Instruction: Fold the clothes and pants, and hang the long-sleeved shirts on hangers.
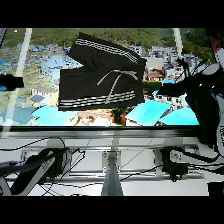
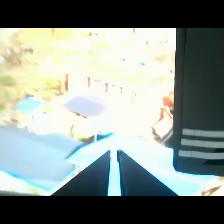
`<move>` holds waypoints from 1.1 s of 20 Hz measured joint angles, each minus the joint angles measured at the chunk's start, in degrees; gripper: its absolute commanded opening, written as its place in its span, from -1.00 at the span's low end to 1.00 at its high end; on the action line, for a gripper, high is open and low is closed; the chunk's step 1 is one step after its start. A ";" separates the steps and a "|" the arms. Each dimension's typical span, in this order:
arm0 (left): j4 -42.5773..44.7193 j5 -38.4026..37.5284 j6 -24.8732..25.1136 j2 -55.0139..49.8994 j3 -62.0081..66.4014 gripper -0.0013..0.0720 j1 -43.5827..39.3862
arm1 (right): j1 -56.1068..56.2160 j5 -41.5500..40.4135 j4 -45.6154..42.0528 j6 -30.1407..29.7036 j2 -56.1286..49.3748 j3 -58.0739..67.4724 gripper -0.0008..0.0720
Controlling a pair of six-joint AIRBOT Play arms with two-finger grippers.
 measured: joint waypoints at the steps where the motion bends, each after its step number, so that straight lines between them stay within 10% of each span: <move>1: -2.10 -0.11 0.02 -0.02 -3.28 0.85 2.62 | 0.39 -2.38 2.14 -0.42 -0.04 -3.78 0.59; 13: -15.39 6.14 0.72 -8.94 -23.58 0.76 11.82 | 4.81 -16.20 19.93 2.36 -10.40 -12.46 0.53; 16: -20.79 8.07 3.76 -15.15 -23.98 0.77 11.93 | 6.19 -17.81 20.85 2.47 -11.74 -12.39 0.03; 19: -28.13 9.66 8.46 -20.41 -24.04 0.77 11.98 | 6.97 -20.87 20.55 1.79 -12.31 -12.46 -0.92; 22: -34.60 11.52 12.31 -24.26 -24.06 0.77 12.00 | 7.28 -21.94 20.74 -1.07 -12.44 -12.39 -0.92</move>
